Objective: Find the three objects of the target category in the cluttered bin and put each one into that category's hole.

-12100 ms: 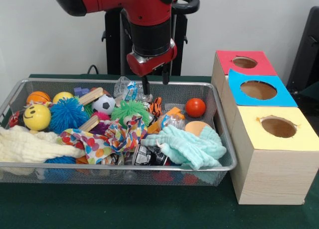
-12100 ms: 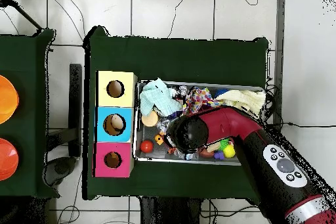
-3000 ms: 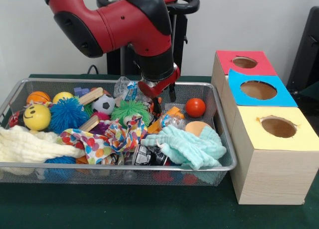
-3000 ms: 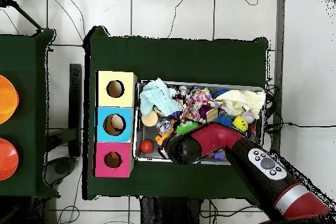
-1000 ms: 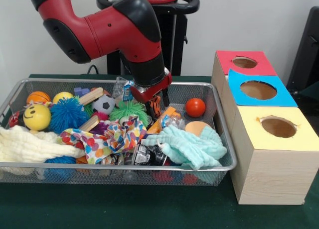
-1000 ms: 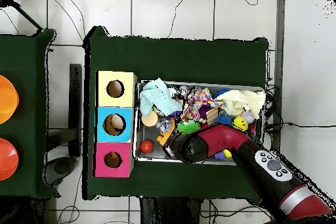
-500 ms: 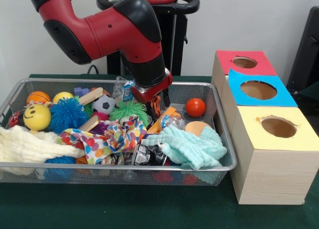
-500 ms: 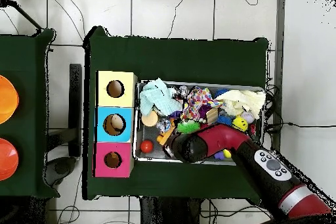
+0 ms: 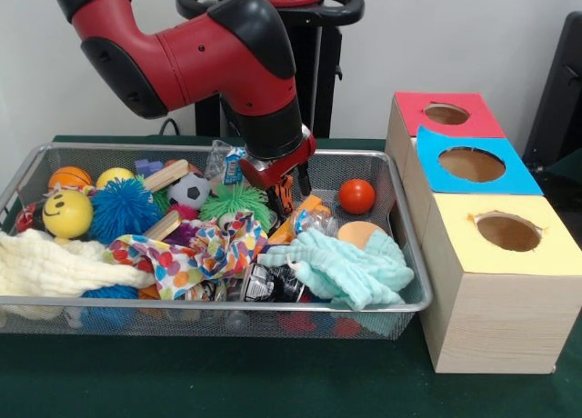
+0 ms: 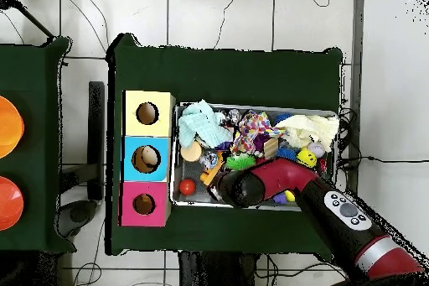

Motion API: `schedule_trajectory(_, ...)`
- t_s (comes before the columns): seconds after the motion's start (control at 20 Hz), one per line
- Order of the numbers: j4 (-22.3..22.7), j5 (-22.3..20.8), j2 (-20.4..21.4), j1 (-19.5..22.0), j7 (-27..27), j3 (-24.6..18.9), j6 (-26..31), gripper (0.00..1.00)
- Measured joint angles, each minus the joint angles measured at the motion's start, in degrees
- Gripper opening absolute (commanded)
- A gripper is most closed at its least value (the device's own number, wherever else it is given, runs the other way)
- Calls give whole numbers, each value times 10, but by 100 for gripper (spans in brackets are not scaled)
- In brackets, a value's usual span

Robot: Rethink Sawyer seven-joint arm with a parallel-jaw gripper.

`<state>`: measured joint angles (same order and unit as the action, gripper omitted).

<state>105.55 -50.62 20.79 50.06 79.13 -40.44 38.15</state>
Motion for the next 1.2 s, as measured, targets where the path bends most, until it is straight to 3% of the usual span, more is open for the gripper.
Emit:
schedule_trajectory(0.95,0,0,-2,3,0,0,0,100)
schedule_trajectory(1.0,0,0,-2,4,0,0,0,0)
schedule_trajectory(1.2,0,-1,-2,4,0,0,0,0)
